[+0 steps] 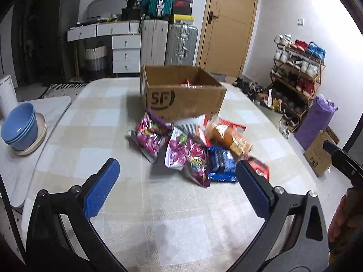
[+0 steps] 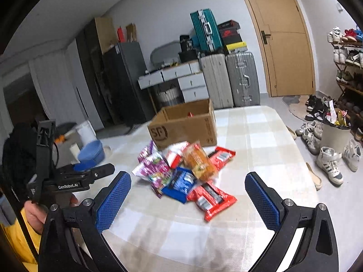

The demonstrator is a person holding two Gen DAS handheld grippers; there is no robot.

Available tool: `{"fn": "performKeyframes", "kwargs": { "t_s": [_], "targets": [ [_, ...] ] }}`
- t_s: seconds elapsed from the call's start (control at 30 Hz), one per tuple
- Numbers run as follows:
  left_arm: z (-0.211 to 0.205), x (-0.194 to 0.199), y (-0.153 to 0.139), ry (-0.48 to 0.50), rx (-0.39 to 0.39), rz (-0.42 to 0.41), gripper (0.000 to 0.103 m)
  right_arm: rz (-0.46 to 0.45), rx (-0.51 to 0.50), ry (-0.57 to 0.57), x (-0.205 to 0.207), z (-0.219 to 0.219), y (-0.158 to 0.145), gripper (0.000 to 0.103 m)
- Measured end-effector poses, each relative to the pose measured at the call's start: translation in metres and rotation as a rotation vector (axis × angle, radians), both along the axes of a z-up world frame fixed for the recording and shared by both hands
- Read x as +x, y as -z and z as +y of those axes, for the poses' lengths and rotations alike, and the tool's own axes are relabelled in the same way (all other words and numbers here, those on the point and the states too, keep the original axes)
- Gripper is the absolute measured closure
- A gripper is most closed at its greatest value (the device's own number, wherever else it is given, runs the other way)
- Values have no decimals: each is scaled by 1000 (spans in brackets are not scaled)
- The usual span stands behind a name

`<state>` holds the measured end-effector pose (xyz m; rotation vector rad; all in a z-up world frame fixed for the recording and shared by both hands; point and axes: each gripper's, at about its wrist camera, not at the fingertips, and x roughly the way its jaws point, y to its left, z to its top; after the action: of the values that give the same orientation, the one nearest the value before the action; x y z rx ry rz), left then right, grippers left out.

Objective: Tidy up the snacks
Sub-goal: 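Close the right tool on the red wafer pack while the left tool grasps a purple candy bag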

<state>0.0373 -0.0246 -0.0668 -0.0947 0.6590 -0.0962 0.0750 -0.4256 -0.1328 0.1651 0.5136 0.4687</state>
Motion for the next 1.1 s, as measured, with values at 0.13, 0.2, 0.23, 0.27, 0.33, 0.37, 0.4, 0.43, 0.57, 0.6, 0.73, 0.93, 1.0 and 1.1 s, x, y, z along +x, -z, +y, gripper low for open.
{"fn": "performKeyframes", "kwargs": {
  "t_s": [0.13,0.2,0.23,0.27,0.33,0.37,0.4,0.43,0.57,0.6,0.73,0.93,1.0,1.1],
  "targets": [
    [0,18,25,8,-12,55,1,55,-23,-18,19,6,17,1],
    [1,25,33,5,-18,77,1,94,-32,-21,29,8,30,1],
    [1,30,40,7,-26,93,1,108,-33,-22,32,8,34,1],
    [2,34,44,6,-29,102,1,123,-33,-20,37,8,39,1],
    [2,44,56,3,-37,127,1,153,-25,-19,47,6,50,1],
    [3,47,60,3,-42,136,1,167,-21,-21,51,5,54,1],
    [4,51,64,6,-51,145,1,178,-19,-23,56,6,58,1],
    [4,57,71,9,-64,160,1,187,-19,-24,59,6,61,1],
    [3,72,90,12,-115,216,1,208,-50,-64,76,9,71,1],
    [2,76,93,13,-125,230,1,204,-73,-73,82,12,72,1],
    [2,95,107,14,-193,280,1,211,-193,-112,102,26,78,2],
    [5,125,119,-18,-322,318,1,262,-262,-192,122,43,97,22],
    [5,134,120,-34,-346,325,1,284,-271,-191,127,44,101,22],
    [1,146,122,-47,-372,344,1,288,-238,-203,131,40,102,34]
  ]
}}
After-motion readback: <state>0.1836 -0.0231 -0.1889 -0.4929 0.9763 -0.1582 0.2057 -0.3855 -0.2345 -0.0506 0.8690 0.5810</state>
